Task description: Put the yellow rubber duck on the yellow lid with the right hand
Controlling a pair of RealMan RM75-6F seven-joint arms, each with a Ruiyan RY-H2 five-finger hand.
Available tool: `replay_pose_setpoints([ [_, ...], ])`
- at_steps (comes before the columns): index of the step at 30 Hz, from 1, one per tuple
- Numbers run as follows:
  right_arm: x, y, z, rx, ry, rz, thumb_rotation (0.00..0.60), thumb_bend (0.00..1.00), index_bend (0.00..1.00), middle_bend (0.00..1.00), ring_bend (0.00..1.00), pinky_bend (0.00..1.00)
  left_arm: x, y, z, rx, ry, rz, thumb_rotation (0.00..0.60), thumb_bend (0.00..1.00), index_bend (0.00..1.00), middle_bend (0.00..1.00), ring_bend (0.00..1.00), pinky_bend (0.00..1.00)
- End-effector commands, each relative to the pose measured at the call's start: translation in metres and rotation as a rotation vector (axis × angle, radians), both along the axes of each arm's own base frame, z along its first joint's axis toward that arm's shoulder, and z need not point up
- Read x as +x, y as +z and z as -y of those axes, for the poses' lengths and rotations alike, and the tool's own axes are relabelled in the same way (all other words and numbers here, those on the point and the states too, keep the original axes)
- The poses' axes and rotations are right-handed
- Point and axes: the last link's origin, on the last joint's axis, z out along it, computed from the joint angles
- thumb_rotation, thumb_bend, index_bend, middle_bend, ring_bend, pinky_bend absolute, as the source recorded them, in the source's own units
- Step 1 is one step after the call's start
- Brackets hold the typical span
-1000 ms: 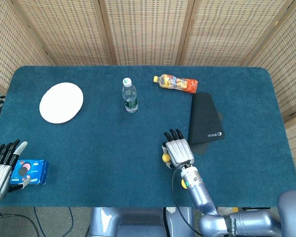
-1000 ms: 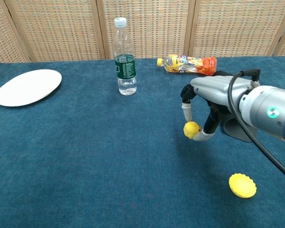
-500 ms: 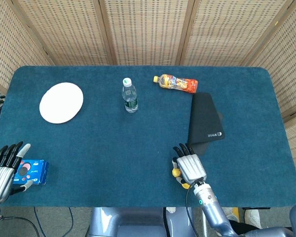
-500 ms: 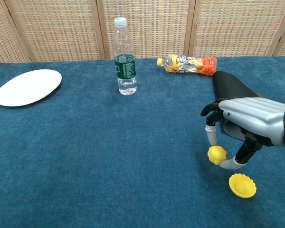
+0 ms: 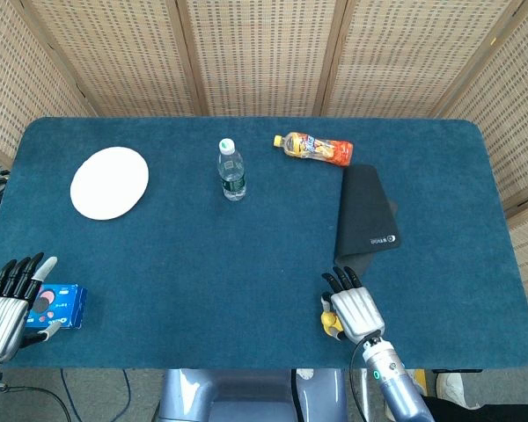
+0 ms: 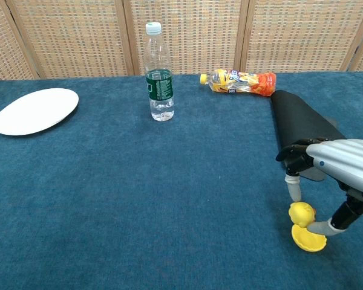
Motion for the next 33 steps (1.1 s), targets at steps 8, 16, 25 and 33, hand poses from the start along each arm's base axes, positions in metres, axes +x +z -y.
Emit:
replay_pose_setpoints([
  [8, -0.012, -0.005, 0.0, 0.014, -0.026, -0.007, 0.6, 0.18, 0.57, 0.13, 0.0, 0.0, 0.001, 0.001, 0.001, 0.004, -0.004, -0.001, 0.6, 0.11, 0.0, 0.0, 0.0, 0.0],
  [16, -0.012, -0.008, -0.002, 0.024, -0.028, -0.004, 0.6, 0.18, 0.57, 0.13, 0.0, 0.0, 0.001, 0.001, 0.001, 0.006, -0.004, 0.0, 0.6, 0.1, 0.0, 0.0, 0.0, 0.0],
  [25, -0.012, -0.009, -0.003, 0.031, -0.03, -0.008, 0.6, 0.18, 0.57, 0.13, 0.0, 0.0, 0.001, 0.002, 0.001, 0.01, -0.005, 0.001, 0.6, 0.11, 0.0, 0.0, 0.0, 0.0],
  [33, -0.012, -0.012, -0.003, 0.039, -0.036, -0.002, 0.6, 0.17, 0.56, 0.11, 0.0, 0.0, 0.001, 0.003, 0.001, 0.011, -0.006, 0.0, 0.6, 0.11, 0.0, 0.0, 0.0, 0.0],
])
